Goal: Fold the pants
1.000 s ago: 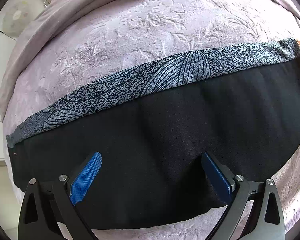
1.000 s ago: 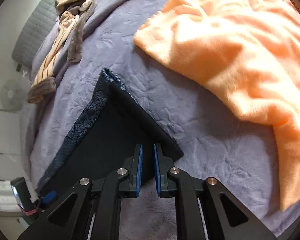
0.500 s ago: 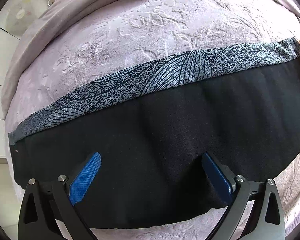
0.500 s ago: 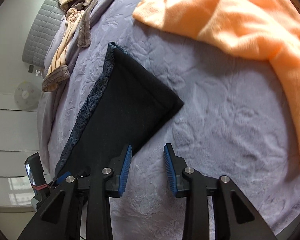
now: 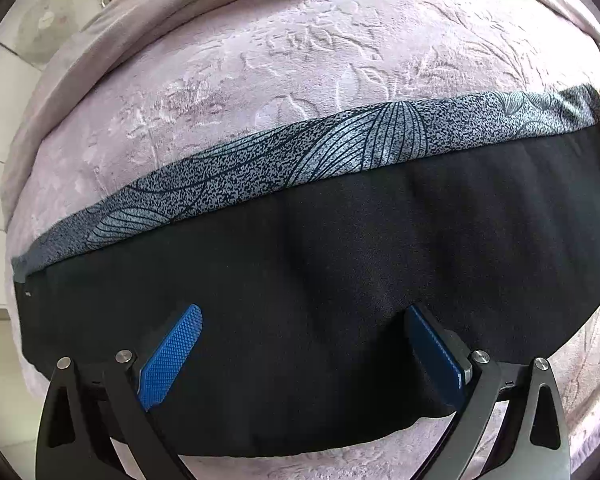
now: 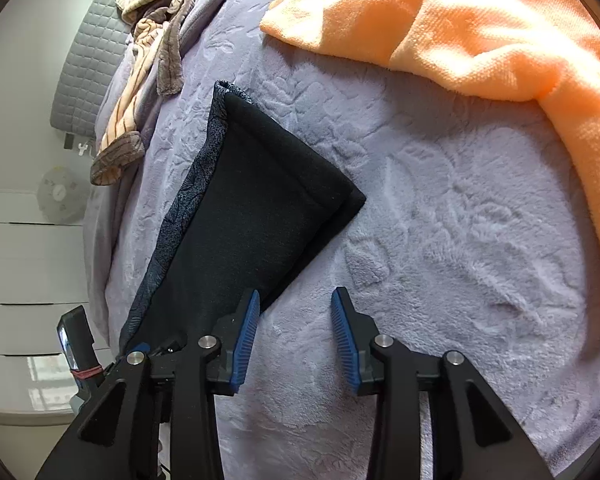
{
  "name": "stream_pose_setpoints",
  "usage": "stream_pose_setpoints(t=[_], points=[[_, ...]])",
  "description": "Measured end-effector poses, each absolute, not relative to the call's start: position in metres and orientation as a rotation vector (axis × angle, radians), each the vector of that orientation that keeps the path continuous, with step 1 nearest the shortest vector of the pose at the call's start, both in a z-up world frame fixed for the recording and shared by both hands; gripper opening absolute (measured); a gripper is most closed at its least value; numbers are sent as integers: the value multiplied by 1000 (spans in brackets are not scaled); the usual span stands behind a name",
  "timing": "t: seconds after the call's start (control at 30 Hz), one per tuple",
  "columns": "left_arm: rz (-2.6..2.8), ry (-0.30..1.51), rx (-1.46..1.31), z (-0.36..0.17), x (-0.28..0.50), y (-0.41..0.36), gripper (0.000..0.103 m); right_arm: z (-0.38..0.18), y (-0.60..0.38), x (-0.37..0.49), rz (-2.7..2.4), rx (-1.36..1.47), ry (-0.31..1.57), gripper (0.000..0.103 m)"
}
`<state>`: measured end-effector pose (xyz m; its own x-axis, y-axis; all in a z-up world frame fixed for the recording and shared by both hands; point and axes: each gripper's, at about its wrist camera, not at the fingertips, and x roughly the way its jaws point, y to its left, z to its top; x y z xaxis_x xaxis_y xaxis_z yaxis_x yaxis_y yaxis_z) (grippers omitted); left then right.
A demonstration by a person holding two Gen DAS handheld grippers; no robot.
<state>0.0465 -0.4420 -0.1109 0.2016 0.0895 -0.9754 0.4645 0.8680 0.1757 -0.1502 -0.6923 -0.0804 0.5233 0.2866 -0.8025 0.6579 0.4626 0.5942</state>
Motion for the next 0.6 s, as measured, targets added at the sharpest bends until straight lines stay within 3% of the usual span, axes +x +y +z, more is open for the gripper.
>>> stream_pose_setpoints(t=[0.17,0.6], points=[[-294,1380,410,-112,49,-427,102,-86,-694,-148,-277,1164,993,48],[-336,1417,360,-121,55,-408,102,-100,-696,-135,-207,1233,870,51]])
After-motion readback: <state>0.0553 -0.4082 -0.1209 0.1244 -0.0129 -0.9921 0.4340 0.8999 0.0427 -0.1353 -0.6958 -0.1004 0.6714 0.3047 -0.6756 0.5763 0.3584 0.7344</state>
